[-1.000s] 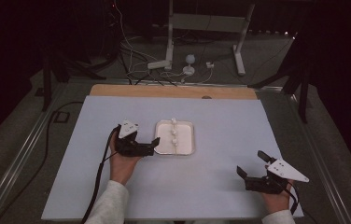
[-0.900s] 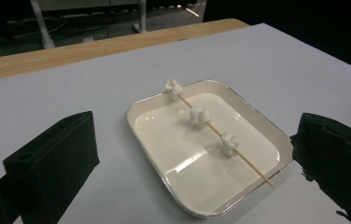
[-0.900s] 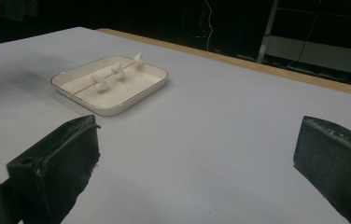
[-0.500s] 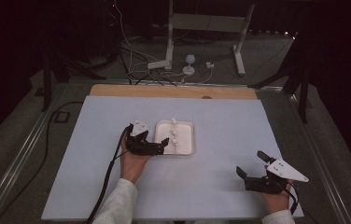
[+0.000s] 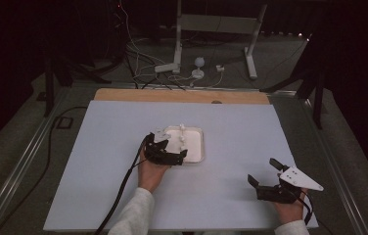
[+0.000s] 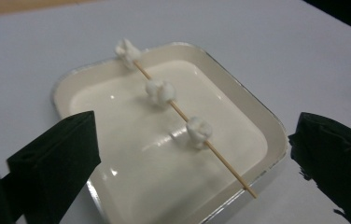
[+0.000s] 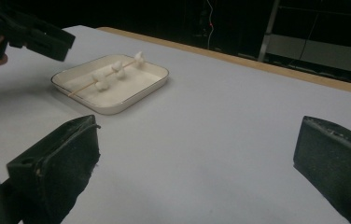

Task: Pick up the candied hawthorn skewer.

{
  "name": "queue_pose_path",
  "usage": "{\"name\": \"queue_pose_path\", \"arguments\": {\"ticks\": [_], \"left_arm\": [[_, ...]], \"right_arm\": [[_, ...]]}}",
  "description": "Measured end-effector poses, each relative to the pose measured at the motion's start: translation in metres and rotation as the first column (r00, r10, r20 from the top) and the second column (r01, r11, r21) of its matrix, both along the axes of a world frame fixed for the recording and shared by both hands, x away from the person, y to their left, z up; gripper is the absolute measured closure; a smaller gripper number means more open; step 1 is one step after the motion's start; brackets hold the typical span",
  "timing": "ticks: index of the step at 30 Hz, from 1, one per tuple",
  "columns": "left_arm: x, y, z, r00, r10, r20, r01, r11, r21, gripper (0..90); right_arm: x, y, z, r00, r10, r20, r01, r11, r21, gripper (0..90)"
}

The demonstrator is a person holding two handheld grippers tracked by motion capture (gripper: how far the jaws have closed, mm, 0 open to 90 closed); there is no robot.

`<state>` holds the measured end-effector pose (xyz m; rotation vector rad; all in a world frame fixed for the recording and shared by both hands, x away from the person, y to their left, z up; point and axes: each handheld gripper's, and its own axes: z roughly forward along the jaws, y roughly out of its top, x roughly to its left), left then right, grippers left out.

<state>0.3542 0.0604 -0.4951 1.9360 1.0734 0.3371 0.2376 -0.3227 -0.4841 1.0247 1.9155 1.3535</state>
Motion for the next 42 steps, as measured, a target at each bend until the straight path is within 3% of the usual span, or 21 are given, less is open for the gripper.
{"name": "queue_pose_path", "arguments": {"ticks": [4, 9, 11, 12, 13, 14, 16, 21, 24, 26, 30, 33, 42], "left_arm": [[0.002, -0.010, -0.007, 0.9973, 0.006, -0.073, -0.004, 0.9997, 0.024, 8.9], [0.005, -0.017, -0.015, 0.9912, 0.005, -0.132, 0.001, 0.9988, 0.050, 18.9], [0.006, -0.019, -0.017, 0.9878, 0.000, -0.156, 0.007, 0.9989, 0.046, 34.2], [0.006, -0.019, -0.017, 0.9855, -0.006, -0.170, 0.013, 0.9990, 0.044, 34.2], [0.007, -0.019, -0.018, 0.9832, -0.011, -0.182, 0.020, 0.9989, 0.044, 45.1], [0.007, -0.020, -0.018, 0.9812, -0.017, -0.192, 0.026, 0.9988, 0.041, 45.1], [0.007, -0.021, -0.020, 0.9777, -0.020, -0.209, 0.029, 0.9989, 0.038, 55.1], [0.011, -0.022, -0.020, 0.9653, -0.006, -0.261, 0.002, 0.9999, -0.013, 62.1], [0.013, -0.023, -0.020, 0.9581, 0.008, -0.286, -0.016, 0.9996, -0.023, 66.5], [0.013, -0.023, -0.020, 0.9552, 0.015, -0.295, -0.022, 0.9995, -0.021, 74.7], [0.013, -0.022, -0.019, 0.9518, 0.024, -0.306, -0.031, 0.9994, -0.017, 81.8], [0.013, -0.019, -0.017, 0.9533, 0.028, -0.301, -0.034, 0.9993, -0.015, 89.3], [0.010, -0.005, -0.002, 0.9685, 0.016, -0.248, -0.024, 0.9993, -0.028, 90.0]], "right_arm": [[0.000, 0.000, 0.000, 1.0000, 0.000, 0.001, 0.000, 1.000, 0.001, 0.3], [0.000, 0.000, 0.000, 1.0000, 0.000, 0.000, 0.000, 1.000, 0.000, 0.3], [0.000, -0.001, 0.000, 1.0000, -0.001, 0.001, 0.001, 1.000, 0.000, 0.3], [0.000, -0.001, 0.000, 1.0000, -0.001, 0.001, 0.001, 1.000, 0.000, 0.3], [0.000, -0.001, 0.000, 1.0000, -0.001, 0.001, 0.001, 1.000, 0.001, 0.3], [0.000, -0.001, 0.000, 1.0000, -0.001, 0.001, 0.001, 1.000, 0.001, 0.3], [0.000, -0.001, 0.000, 1.0000, -0.002, 0.002, 0.002, 1.000, 0.000, 0.3], [0.000, -0.001, 0.000, 1.0000, -0.003, 0.001, 0.003, 1.000, 0.000, 0.3], [0.000, -0.001, 0.000, 1.0000, -0.003, 0.002, 0.003, 1.000, -0.001, 0.3], [0.000, -0.001, 0.000, 1.0000, -0.005, 0.001, 0.005, 1.000, 0.001, 0.3], [0.000, -0.002, 0.000, 1.0000, -0.005, 0.001, 0.005, 1.000, 0.001, 0.3], [0.000, -0.002, 0.000, 1.0000, -0.004, 0.001, 0.004, 1.000, 0.000, 0.3], [0.000, -0.001, 0.000, 1.0000, -0.003, 0.003, 0.003, 1.000, -0.002, 0.3]]}}
